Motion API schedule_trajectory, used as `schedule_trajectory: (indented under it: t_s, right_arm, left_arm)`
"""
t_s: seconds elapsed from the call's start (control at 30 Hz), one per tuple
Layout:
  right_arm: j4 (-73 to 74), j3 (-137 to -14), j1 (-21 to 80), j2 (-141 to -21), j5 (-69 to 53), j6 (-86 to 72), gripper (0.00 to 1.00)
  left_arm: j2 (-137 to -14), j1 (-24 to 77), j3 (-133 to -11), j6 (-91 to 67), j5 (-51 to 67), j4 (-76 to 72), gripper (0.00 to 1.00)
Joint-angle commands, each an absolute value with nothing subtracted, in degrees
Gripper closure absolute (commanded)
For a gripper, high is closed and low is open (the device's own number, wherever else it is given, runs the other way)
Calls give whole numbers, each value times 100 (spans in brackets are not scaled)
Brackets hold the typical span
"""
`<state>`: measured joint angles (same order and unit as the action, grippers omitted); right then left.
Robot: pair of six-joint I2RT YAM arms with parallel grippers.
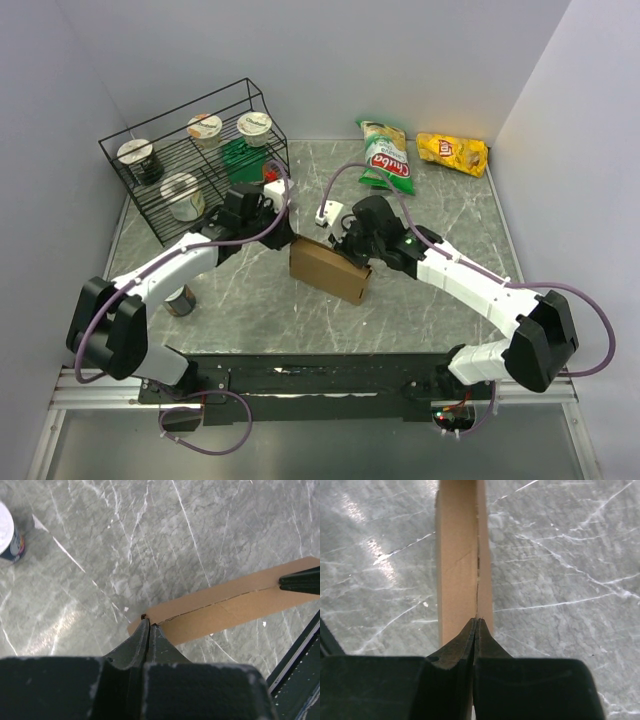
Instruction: Fold the paper box
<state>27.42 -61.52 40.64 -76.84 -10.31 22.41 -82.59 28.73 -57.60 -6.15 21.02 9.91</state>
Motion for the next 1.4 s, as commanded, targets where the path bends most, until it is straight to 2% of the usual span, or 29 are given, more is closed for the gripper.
schedule_trajectory:
  t_s: [0.0, 0.13, 0.3, 0.4, 0.43, 0.53, 0.63, 1.03, 1.2, 1.37]
  right_arm:
    - [2638, -5819, 4148, -7612, -686, 2206, 100]
    - [2172, -5459, 4245, -7314, -89, 2180, 100]
    - [2100, -5440, 4342, -7198, -9, 2162, 99]
    - [2320, -5624, 4359, -7242, 175, 1969, 80]
    - [2355, -5677, 4368, -7207, 228, 1899, 60]
    - [2671, -5887, 4368, -7093, 413, 1513, 30]
    - [3250, -6125, 4325, -6900, 589, 1065, 22]
    - [5429, -6776, 4245, -6443, -140, -483, 31]
    - [5809, -6785, 4245, -6354, 334, -624, 38]
    - [5511, -6741, 4254, -6372, 720, -466, 43]
  left_arm:
    - [-8051, 2927, -5502, -1141, 1960, 1345, 99]
    - [-7745, 2944, -5318, -1678, 1951, 1205, 99]
    - [-7252, 3111, -4624, -2082, 1626, 862, 99]
    - [-7076, 3251, -4483, -2031, 1267, 896, 99]
    - [-7014, 3287, -4482, -2004, 1092, 923, 99]
    - [-6970, 3357, -4579, -1855, 897, 1081, 99]
    - [-6952, 3384, -4711, -1697, 730, 1265, 99]
    - [-6900, 3445, -4878, -1617, 501, 1538, 99]
    - [-6917, 3515, -4992, -1573, 308, 1670, 99]
    - [-7005, 3586, -5133, -1538, 220, 1767, 99]
